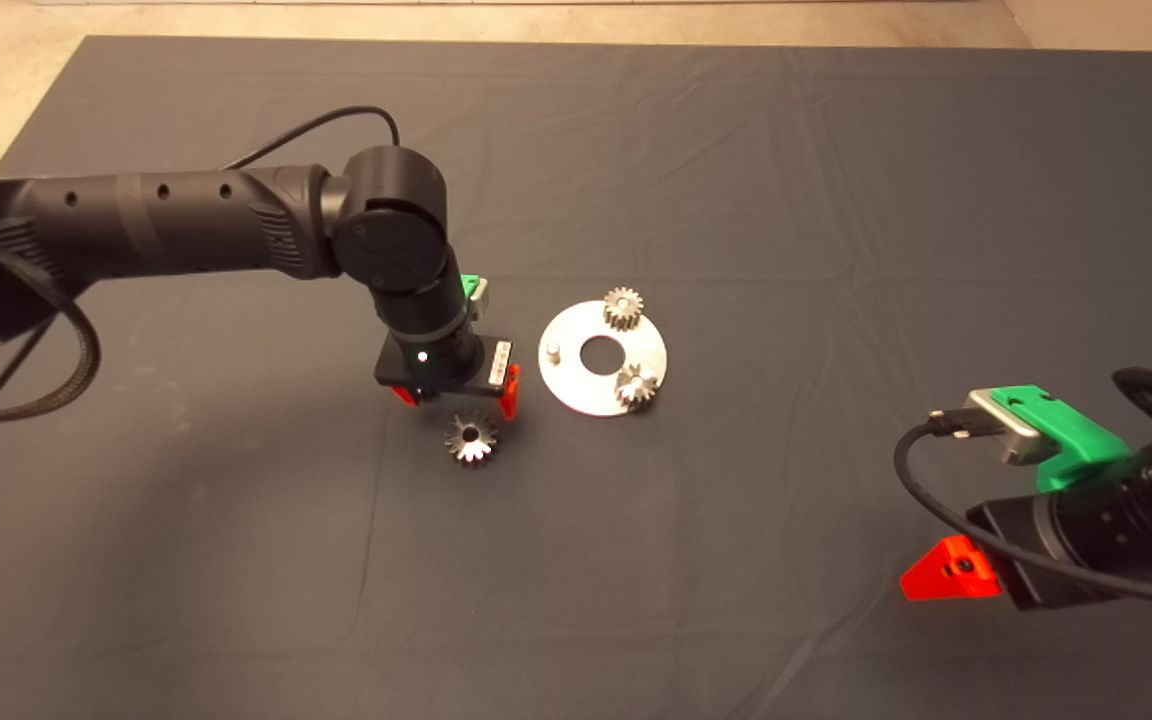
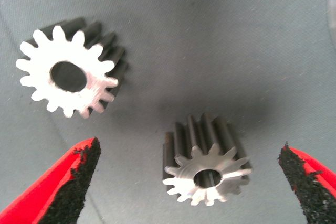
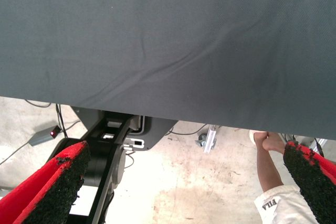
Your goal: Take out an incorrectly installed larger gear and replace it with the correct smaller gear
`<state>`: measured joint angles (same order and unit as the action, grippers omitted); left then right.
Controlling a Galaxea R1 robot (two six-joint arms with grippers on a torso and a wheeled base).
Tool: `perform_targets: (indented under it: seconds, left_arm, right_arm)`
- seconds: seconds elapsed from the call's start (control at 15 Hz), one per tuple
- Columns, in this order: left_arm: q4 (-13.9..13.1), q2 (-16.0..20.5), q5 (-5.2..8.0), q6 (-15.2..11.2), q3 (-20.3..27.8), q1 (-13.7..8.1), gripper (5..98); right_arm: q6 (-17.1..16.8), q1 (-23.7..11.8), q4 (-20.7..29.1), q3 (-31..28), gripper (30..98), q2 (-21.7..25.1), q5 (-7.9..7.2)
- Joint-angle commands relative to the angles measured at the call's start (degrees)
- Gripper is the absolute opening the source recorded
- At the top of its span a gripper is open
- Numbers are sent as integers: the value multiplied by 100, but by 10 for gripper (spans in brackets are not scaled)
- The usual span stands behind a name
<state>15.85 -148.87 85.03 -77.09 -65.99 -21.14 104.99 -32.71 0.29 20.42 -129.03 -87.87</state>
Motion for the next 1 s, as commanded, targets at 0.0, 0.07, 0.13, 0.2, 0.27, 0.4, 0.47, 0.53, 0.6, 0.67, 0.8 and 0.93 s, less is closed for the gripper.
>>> perform_targets:
  seconds: [0.0,0.07,0.13,0.2,0.27,0.4,0.47,0.53,0.6,0.67,0.8,0.93]
  left_arm:
    - [-20,37,5,28,-49,-72,882]
    - [-20,37,14,36,-107,-75,882]
    - [-20,20,14,68,-115,-75,884]
    - [-20,37,5,107,-132,-70,918]
    - [-20,46,14,106,-158,-75,930]
    - [-20,55,31,107,-220,-75,930]
    - [-20,55,31,114,-282,-74,930]
    - [-20,55,40,133,-367,-75,930]
    - [-12,46,40,181,-440,-66,930]
    - [-12,46,40,222,-511,-74,930]
    - [-12,55,40,288,-577,-66,930]
    - [-12,64,58,318,-625,-66,930]
  right_arm:
    - [11,-69,-20,-31,976,4,-713]
    - [13,-69,-20,-31,976,4,-713]
    - [9,-69,-20,-31,976,4,-713]
    - [8,-73,-24,-31,976,4,-713]
    - [4,-70,-20,-22,976,4,-713]
    - [4,-70,-20,-22,976,4,-713]
    - [5,-77,-21,-22,976,4,-713]
    - [11,-78,-20,-22,976,6,-713]
    - [8,-73,-20,-31,976,13,-713]
    - [12,-70,-20,-30,976,13,-713]
    - [5,-69,-20,-27,976,21,-713]
    - [4,-69,-20,-30,976,21,-713]
